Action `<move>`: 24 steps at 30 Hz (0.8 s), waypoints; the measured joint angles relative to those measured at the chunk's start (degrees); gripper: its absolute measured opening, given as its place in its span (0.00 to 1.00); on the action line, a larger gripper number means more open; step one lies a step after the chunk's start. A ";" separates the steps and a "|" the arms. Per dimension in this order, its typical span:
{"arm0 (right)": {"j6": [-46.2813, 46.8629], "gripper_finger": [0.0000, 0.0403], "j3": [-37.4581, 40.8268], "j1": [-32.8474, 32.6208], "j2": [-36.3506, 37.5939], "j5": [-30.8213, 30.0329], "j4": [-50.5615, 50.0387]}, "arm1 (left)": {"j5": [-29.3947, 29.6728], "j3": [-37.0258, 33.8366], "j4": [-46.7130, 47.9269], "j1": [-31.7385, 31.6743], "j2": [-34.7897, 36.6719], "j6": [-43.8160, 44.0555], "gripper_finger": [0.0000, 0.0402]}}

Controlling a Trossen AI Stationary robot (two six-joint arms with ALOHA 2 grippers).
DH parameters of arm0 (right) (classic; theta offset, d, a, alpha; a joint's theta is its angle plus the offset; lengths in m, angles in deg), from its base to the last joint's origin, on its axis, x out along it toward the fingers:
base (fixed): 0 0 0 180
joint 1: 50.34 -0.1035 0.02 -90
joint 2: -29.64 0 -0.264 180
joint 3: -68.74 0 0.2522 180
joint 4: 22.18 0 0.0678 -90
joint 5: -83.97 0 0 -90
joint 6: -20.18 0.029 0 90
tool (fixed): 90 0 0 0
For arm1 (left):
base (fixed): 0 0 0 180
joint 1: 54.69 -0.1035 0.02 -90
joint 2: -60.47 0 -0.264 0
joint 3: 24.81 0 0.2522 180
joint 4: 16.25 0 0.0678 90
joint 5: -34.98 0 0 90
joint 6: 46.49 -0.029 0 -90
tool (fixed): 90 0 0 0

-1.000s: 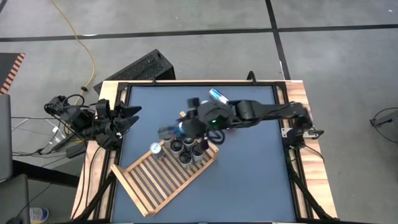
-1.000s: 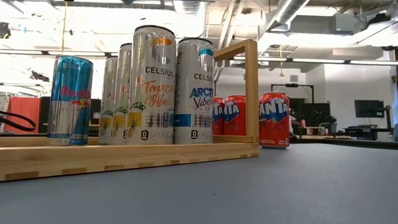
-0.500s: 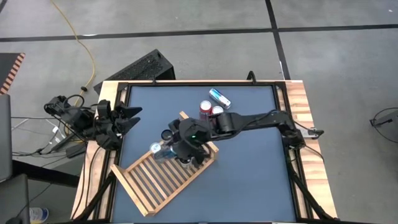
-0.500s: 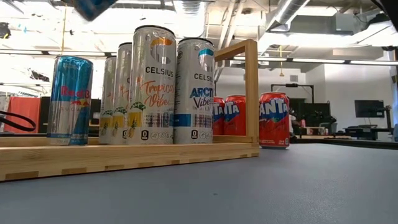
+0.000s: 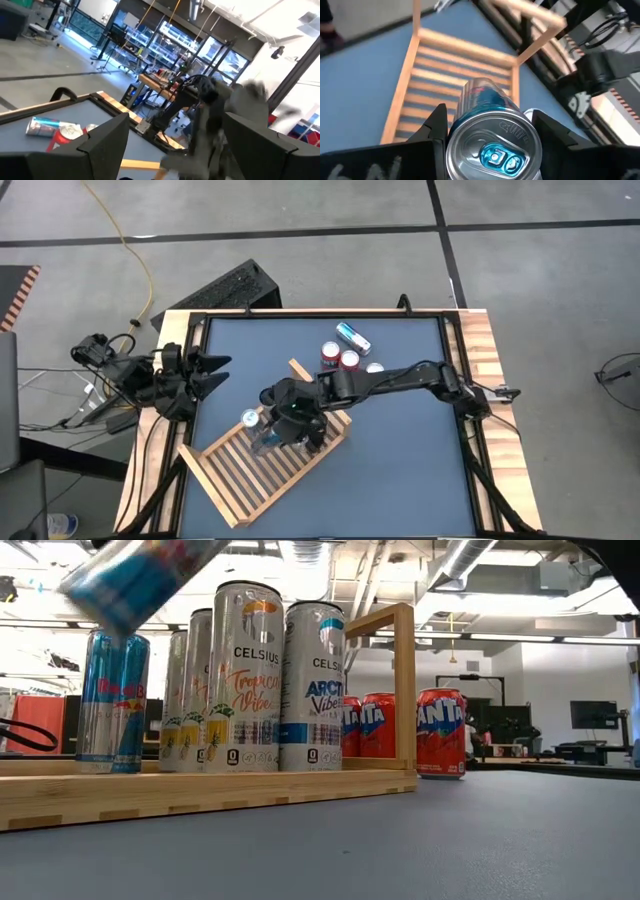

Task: Place canned beverage on shelf
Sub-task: Put the bottom blue soda can on the shelf aligned with the other blue soda can

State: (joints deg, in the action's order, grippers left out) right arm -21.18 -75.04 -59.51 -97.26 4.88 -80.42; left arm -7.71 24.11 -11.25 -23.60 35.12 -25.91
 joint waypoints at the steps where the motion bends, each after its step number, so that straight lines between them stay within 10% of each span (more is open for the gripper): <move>1: -1.06 0.44 0.01 -0.31 -0.90 -0.66 -0.23 | 0.00 0.00 0.32 0.00 -0.01 0.41 0.76; 24: -7.74 0.44 -4.94 -5.73 -6.35 -11.08 -9.13 | -0.48 -0.02 5.39 0.00 0.01 4.81 0.76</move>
State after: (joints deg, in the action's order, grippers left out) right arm -28.92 -79.98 -65.24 -103.61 -6.20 -89.55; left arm -8.19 24.08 -5.86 -23.60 35.13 -21.09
